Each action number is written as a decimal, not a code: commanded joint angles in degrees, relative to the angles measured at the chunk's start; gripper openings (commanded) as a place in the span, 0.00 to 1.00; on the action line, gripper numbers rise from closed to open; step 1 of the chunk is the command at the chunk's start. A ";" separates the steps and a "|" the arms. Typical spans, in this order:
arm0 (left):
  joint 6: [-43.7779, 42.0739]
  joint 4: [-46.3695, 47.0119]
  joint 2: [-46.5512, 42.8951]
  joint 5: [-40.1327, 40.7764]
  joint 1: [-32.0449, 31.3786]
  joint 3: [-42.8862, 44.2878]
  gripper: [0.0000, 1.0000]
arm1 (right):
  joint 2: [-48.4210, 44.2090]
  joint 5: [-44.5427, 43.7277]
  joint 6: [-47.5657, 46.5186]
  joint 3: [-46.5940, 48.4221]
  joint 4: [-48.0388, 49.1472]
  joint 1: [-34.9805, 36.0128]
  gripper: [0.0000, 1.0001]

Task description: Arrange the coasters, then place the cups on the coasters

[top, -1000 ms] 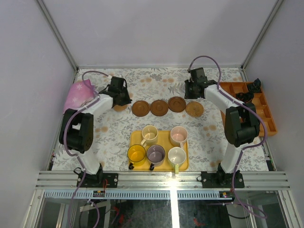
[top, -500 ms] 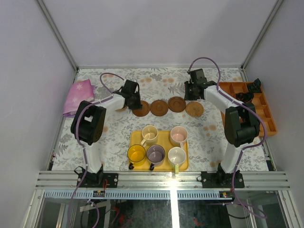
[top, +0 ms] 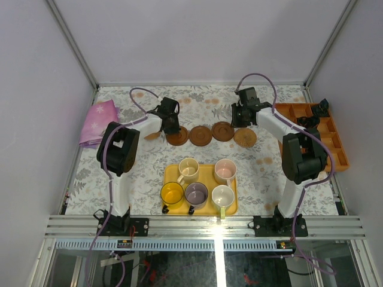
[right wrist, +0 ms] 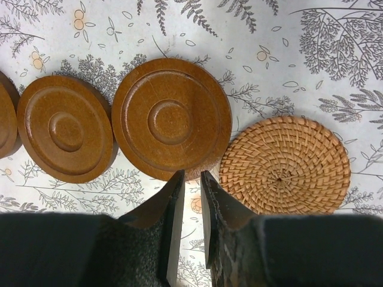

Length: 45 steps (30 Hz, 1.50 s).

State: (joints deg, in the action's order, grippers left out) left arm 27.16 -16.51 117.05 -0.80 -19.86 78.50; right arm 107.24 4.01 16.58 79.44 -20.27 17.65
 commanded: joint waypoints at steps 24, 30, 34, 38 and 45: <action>-1.36 -3.79 4.37 2.04 2.22 6.29 0.00 | 12.10 11.35 -5.56 14.24 -1.55 11.00 0.23; -1.49 -3.79 2.59 2.17 2.20 5.22 0.00 | 15.60 12.63 -5.51 16.93 -1.80 12.13 0.23; -1.37 -4.05 2.51 2.25 2.23 4.75 0.00 | 17.89 12.91 -5.24 18.62 -2.32 12.37 0.23; -1.16 -3.67 2.24 2.21 2.19 3.90 0.00 | 19.71 12.57 -5.10 19.17 -2.50 12.44 0.23; -1.13 -3.43 1.99 2.50 2.24 3.16 0.00 | 23.17 12.35 -4.17 20.61 -2.16 12.41 0.23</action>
State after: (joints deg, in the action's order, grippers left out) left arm 26.87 -18.63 120.14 1.41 -17.93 83.46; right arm 128.40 16.14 12.21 97.47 -21.98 29.63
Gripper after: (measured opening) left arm 0.001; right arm 0.229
